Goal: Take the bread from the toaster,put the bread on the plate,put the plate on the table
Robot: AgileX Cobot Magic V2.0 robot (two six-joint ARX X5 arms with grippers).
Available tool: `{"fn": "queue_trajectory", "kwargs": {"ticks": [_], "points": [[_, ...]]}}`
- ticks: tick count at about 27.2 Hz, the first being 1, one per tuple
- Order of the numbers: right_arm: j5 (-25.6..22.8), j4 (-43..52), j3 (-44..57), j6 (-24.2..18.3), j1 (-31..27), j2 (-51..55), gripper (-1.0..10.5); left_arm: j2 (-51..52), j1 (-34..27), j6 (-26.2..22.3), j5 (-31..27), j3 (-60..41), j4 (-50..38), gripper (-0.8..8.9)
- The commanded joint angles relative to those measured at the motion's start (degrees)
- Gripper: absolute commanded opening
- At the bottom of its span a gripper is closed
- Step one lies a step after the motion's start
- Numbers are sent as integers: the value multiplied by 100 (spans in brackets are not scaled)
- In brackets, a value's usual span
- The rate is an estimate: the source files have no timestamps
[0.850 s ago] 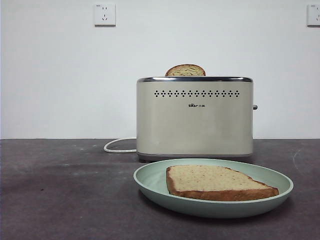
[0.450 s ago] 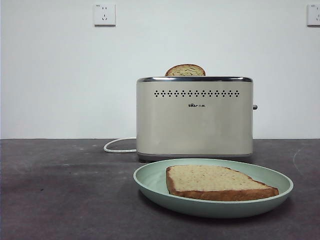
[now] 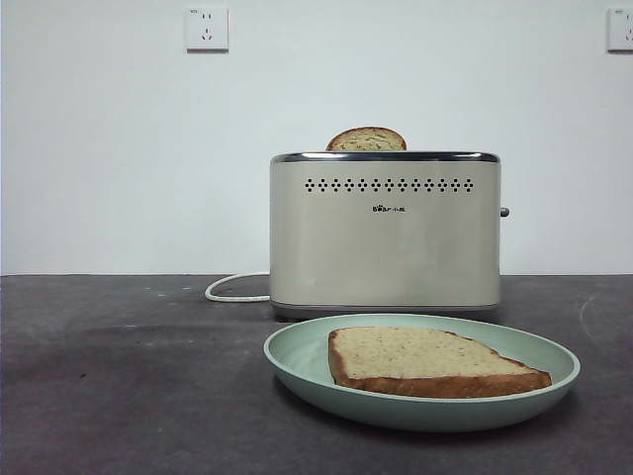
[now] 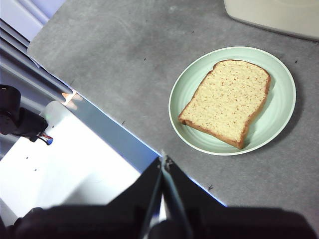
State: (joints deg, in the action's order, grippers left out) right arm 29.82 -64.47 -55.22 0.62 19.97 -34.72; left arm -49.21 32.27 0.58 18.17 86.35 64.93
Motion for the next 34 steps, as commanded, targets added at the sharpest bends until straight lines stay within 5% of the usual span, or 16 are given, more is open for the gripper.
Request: {"fn": "queue_trajectory", "kwargs": {"ticks": [1,12,19,28,34], "points": [[-17,33,28,-7,11,17,2,13,-2,-76,-17,-24,-31,-6],[-17,33,28,-7,11,17,2,13,-26,-461,-953,-24,-343,-4],[-17,33,28,-7,11,17,2,136,-1141,-811,-1344,-282,-1888,-4],[-17,33,28,-7,11,17,2,1580,-2688,-807,-1329,-3051,-4411,-4],[-17,33,28,-7,11,17,2,2861,-3261,-807,-1370,-5289,-5366,-4]]}}
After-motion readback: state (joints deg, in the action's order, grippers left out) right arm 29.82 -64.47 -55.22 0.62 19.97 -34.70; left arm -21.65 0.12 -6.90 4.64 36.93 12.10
